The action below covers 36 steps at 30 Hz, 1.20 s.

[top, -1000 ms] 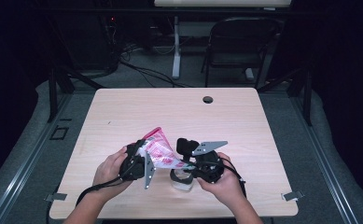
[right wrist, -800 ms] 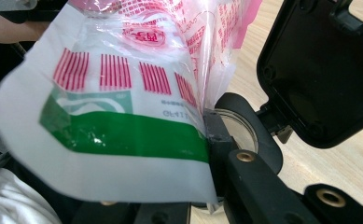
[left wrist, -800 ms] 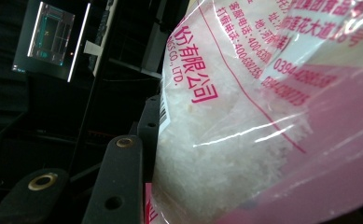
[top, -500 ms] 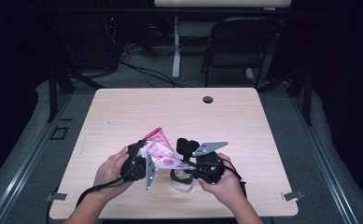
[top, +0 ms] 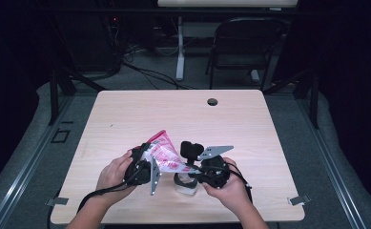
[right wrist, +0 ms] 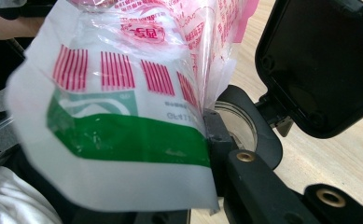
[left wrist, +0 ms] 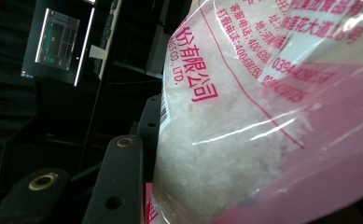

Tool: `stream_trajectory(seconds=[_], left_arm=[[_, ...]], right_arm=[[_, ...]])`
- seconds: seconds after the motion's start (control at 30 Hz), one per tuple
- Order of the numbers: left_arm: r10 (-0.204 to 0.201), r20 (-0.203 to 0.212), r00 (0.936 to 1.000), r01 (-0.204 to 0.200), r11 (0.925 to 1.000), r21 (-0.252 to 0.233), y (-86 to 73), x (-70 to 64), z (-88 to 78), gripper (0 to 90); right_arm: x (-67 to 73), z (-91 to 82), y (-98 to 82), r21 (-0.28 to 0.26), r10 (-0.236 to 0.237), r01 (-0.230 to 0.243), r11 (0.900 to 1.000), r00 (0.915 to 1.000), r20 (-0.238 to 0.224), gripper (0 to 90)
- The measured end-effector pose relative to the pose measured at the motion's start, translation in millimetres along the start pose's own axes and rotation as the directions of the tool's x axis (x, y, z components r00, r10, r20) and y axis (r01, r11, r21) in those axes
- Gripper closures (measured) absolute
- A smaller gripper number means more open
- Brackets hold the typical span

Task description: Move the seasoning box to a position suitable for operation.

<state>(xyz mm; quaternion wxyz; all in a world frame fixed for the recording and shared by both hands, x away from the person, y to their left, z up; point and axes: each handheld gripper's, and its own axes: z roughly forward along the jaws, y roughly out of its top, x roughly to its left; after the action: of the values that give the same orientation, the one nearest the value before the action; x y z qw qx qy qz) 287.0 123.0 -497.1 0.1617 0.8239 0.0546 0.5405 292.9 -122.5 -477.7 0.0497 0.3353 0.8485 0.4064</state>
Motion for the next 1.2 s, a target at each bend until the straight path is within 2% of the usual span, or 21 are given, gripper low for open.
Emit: stream_trajectory(seconds=[0.83, 1.2], left_arm=[[0.047, -0.019, 0.9987, -0.047, 0.9989, 0.003, 7.0, 1.0, -4.3, 63.9], [0.079, -0.045, 0.9959, -0.079, 0.9969, 0.0, 12.2, 2.0, -7.5, 64.0]], right_arm=[[-2.7, 1.3, -5.3, 0.001, 0.019, -0.019, 1.0, 0.9998, -0.006, 89.8], [-4.3, 1.7, -7.5, 0.005, 0.024, -0.024, 1.0, 0.9997, -0.009, 89.9]])
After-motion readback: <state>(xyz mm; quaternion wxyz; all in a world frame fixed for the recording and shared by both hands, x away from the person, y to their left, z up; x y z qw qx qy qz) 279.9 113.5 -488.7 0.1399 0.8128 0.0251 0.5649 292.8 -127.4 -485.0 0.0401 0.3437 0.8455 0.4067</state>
